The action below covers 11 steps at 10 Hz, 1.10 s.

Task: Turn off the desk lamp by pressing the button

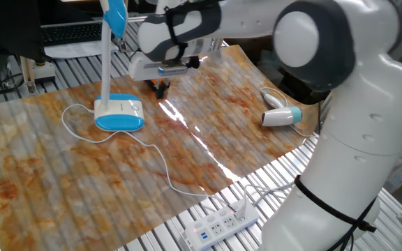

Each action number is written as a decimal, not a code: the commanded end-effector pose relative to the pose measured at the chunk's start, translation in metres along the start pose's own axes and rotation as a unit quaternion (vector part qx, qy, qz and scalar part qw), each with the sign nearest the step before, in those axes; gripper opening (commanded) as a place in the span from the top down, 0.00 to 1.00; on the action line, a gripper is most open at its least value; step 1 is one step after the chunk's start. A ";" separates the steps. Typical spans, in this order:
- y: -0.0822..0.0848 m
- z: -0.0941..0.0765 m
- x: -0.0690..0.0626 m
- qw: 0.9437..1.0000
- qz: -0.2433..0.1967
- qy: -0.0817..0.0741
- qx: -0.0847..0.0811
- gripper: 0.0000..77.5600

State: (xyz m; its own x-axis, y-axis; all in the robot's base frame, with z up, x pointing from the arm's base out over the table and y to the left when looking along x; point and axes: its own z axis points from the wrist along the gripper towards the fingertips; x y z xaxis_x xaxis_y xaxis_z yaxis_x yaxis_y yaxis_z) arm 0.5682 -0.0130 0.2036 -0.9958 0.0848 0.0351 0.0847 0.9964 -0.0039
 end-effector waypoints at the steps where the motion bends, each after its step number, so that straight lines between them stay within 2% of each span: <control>1: -0.001 -0.002 0.000 1.000 -0.007 0.001 -0.003 1.00; 2: -0.001 -0.002 0.000 1.000 -0.008 0.010 0.001 1.00; 3: -0.001 -0.002 0.000 1.000 -0.013 0.011 0.011 1.00; 4: -0.001 -0.002 0.000 1.000 -0.023 0.004 0.020 1.00; 5: -0.001 -0.002 0.000 1.000 -0.024 -0.001 0.018 1.00; 6: 0.000 -0.011 0.002 1.000 -0.022 0.003 0.020 1.00; 7: 0.000 -0.037 0.010 1.000 -0.012 0.008 0.026 1.00; 8: -0.003 -0.064 0.025 1.000 0.002 0.005 0.026 1.00; 9: -0.005 -0.081 0.035 1.000 0.004 0.006 0.028 1.00; 10: -0.012 -0.110 0.053 0.999 0.003 0.018 0.029 1.00; 11: -0.018 -0.126 0.063 0.999 0.003 0.023 0.029 1.00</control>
State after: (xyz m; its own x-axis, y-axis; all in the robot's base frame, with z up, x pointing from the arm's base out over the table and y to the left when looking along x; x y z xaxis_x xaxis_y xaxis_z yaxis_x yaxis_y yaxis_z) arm 0.5501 -0.0146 0.2524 -0.9968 0.0634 0.0492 0.0611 0.9970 -0.0477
